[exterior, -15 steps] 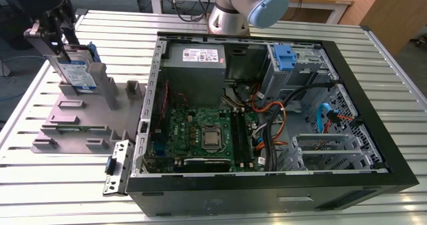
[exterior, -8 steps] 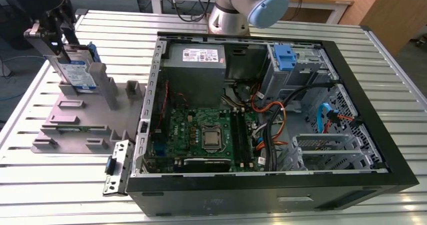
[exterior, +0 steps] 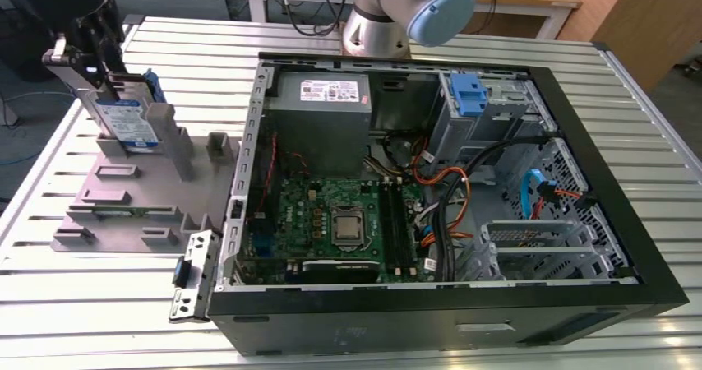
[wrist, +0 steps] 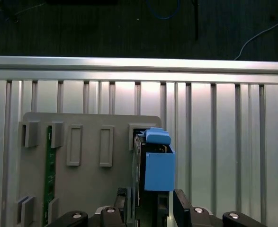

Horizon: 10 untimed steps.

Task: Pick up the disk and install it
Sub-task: 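Pick up the disk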

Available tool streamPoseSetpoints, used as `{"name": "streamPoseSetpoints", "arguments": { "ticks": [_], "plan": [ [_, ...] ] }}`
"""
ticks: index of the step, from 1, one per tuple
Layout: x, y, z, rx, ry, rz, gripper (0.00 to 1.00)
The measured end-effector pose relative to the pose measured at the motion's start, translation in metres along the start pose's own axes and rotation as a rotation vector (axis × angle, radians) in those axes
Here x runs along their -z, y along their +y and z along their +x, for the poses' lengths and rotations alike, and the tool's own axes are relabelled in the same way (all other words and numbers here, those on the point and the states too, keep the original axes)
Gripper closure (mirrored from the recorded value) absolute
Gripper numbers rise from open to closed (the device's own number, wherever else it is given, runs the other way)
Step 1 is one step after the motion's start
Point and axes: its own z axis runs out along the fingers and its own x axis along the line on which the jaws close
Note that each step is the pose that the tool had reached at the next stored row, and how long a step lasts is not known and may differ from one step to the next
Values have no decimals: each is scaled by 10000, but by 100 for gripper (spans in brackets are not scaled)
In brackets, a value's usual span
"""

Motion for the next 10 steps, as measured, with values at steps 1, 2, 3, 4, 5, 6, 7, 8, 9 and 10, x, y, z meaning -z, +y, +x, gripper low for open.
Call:
{"name": "streamPoseSetpoints", "arguments": {
  "ticks": [1, 2, 3, 4, 5, 6, 7, 8, 9, 10],
  "plan": [
    [0, 0, 0, 0, 1, 0, 49],
    [0, 0, 0, 0, 1, 0, 49],
    [0, 0, 0, -1, 2, 0, 49],
    [0, 0, 0, 0, 2, -1, 49],
    [1, 0, 0, 0, 0, 1, 49],
    [6, 0, 0, -1, 0, -2, 49],
    [14, 1, 0, -1, 1, -3, 49],
    [22, 1, -1, -1, 0, -1, 49],
    [28, 1, -1, -1, 0, -1, 49],
    [28, 1, -1, 0, -2, 1, 49]
  ]
}}
